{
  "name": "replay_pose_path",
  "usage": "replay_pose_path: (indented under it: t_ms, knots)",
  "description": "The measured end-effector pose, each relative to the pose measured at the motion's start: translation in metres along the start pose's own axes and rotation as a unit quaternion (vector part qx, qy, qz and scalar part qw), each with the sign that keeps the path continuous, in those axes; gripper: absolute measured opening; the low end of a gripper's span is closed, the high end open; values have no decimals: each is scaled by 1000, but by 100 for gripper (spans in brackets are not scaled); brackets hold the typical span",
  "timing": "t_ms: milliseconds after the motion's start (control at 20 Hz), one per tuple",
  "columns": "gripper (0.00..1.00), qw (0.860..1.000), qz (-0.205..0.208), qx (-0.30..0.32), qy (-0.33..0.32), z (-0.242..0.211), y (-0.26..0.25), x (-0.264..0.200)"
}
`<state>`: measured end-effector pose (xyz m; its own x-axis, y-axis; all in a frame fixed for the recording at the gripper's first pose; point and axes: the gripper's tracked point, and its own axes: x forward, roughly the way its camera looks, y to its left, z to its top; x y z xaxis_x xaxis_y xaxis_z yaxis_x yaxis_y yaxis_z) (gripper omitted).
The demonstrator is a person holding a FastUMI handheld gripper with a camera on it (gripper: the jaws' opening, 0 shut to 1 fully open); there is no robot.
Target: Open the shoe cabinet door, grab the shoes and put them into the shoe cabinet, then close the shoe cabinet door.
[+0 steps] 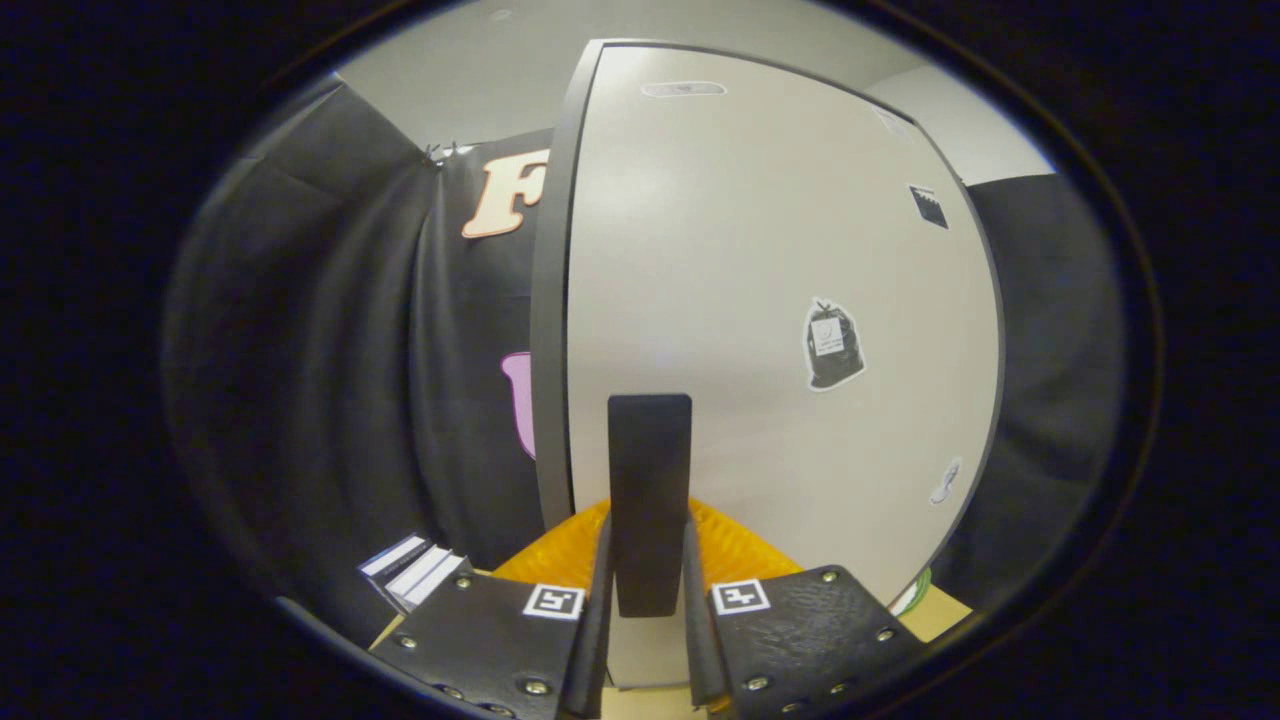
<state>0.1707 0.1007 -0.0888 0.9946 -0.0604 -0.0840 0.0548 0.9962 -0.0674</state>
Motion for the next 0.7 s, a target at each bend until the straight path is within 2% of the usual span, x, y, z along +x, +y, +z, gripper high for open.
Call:
replay_pose_path:
  t_ms: [700]
  knots:
    - [32,1000,11,0,10,8,-17,-61]
